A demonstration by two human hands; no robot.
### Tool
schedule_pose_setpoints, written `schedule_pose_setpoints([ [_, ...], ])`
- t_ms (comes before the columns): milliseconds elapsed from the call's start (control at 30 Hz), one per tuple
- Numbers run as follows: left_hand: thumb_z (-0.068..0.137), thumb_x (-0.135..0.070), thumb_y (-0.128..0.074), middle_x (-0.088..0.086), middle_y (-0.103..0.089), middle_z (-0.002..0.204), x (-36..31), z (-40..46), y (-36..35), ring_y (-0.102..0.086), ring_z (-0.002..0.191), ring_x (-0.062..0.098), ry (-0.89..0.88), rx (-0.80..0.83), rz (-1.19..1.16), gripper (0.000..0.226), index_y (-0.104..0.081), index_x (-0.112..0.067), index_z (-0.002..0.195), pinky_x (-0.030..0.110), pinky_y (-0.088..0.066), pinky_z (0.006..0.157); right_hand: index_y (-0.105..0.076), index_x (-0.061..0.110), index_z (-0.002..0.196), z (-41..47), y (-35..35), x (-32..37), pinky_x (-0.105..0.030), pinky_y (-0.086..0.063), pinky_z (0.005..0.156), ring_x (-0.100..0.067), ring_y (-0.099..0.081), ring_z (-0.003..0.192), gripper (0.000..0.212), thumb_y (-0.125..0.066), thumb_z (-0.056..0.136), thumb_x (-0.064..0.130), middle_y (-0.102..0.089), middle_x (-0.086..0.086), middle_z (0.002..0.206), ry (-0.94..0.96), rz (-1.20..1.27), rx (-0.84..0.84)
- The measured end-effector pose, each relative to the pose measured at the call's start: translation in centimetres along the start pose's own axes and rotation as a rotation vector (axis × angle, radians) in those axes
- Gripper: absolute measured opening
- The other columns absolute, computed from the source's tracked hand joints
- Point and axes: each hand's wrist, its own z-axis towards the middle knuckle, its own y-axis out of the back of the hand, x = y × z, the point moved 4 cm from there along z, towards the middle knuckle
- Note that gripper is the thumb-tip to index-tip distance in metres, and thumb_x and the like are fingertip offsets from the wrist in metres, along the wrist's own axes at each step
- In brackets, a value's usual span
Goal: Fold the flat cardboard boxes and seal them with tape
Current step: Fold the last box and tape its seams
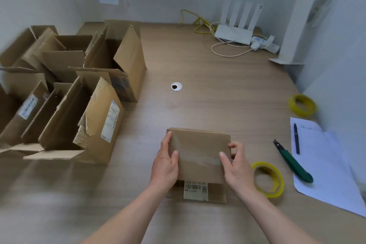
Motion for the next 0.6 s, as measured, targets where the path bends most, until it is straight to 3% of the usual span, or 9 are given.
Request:
schedule_pose_setpoints([
  [133, 0.101, -0.025, -0.045, -0.005, -0.045, 0.148, 0.5, -1.1, 0.2, -0.051, 0.127, 0.021, -0.033, -0.046, 0.035, 0.06, -0.016, -0.055, 0.144, 0.028, -0.038, 0.103, -0.032, 0.035, 0.106, -1.4, 0.0, -0.5, -0.033, -0.03, 0.06, -0.024, -0.055, 0.064, 0.029, -0.057, 0.094, 0.037, -0.055, 0.003, 0.071, 0.037, -0.024, -0.021],
  [200, 0.101, -0.026, -0.045, -0.005, -0.047, 0.147, 0.7, -1.2, 0.1, -0.052, 0.125, 0.022, -0.037, -0.057, 0.044, 0.059, -0.016, -0.058, 0.141, 0.027, -0.038, 0.101, -0.03, 0.036, 0.105, -1.4, -0.5, -0.7, -0.033, -0.03, 0.061, -0.027, -0.058, 0.07, 0.028, -0.056, 0.094, 0.037, -0.059, 0.003, 0.077, 0.048, -0.034, -0.014],
  [400, 0.1, -0.027, -0.041, 0.008, -0.06, 0.132, 0.5, 3.9, -0.9, -0.058, 0.111, 0.033, 0.098, 0.052, 0.276, 0.055, -0.019, -0.039, 0.15, 0.033, -0.042, 0.087, -0.034, 0.029, 0.126, 3.7, -2.2, -1.8, -0.032, -0.033, 0.071, -0.034, -0.064, 0.098, 0.034, -0.048, 0.097, 0.04, -0.067, -0.006, 0.104, -0.052, -0.198, 0.111],
  [500, 0.101, -0.028, -0.037, 0.011, -0.063, 0.125, 0.7, 4.2, -1.4, -0.06, 0.106, 0.035, 0.087, 0.041, 0.35, 0.055, -0.016, -0.038, 0.15, 0.034, -0.042, 0.082, -0.035, 0.032, 0.13, 4.1, -2.8, -2.3, -0.032, -0.038, 0.075, -0.03, -0.064, 0.101, 0.036, -0.047, 0.097, 0.042, -0.066, -0.006, 0.115, -0.021, -0.157, 0.099],
  [600, 0.101, -0.026, -0.038, 0.01, -0.058, 0.133, 1.0, 4.3, -1.5, -0.058, 0.111, 0.034, 0.105, 0.068, 0.307, 0.055, -0.016, -0.037, 0.151, 0.034, -0.042, 0.087, -0.038, 0.029, 0.132, 3.8, -2.6, -2.5, -0.033, -0.042, 0.078, -0.028, -0.065, 0.1, 0.039, -0.051, 0.097, 0.039, -0.064, -0.004, 0.118, -0.002, -0.082, 0.113],
])
